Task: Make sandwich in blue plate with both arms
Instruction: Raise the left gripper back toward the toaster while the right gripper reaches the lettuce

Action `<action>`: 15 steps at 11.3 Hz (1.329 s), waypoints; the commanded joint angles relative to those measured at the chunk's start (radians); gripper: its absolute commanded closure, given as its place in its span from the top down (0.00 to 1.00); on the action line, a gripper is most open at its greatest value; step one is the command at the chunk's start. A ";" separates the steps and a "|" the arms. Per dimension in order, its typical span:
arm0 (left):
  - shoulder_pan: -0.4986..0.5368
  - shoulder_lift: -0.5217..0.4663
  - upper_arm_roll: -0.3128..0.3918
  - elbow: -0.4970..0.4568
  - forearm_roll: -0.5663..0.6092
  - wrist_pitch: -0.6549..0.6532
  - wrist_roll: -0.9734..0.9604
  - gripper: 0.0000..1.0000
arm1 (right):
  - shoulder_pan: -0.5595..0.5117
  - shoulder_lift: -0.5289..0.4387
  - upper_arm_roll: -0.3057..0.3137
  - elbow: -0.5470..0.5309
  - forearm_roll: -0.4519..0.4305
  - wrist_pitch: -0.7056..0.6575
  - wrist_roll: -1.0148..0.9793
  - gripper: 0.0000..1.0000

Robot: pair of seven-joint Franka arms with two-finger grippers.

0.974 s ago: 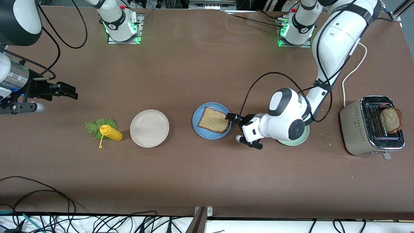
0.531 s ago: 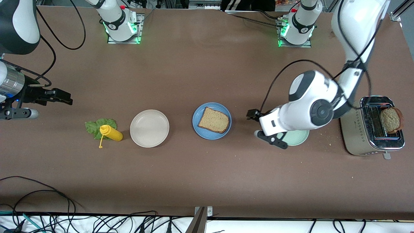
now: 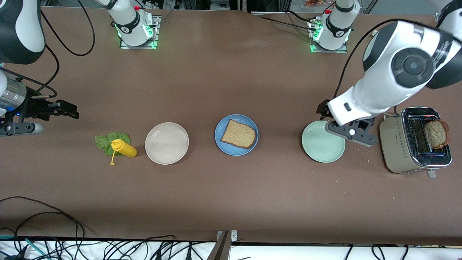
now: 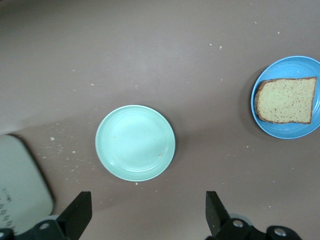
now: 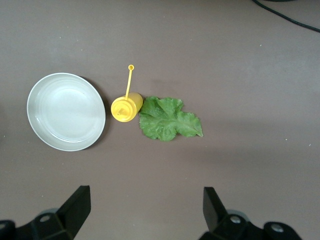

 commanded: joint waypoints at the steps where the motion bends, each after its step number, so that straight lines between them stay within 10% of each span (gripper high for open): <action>1: 0.096 -0.050 -0.009 0.044 0.011 -0.031 -0.011 1.00 | -0.024 0.070 0.003 0.021 -0.004 0.026 -0.022 1.00; 8: 0.150 -0.093 0.022 0.062 -0.087 -0.129 -0.003 1.00 | -0.136 0.223 0.119 -0.012 -0.062 0.138 -0.025 1.00; 10: 0.001 -0.163 0.227 0.027 -0.142 -0.123 0.000 1.00 | -0.168 0.271 0.124 -0.012 -0.044 0.184 -0.105 1.00; 15: -0.198 -0.415 0.450 -0.276 -0.178 0.038 -0.014 1.00 | -0.199 0.410 0.124 -0.017 0.002 0.299 -0.157 1.00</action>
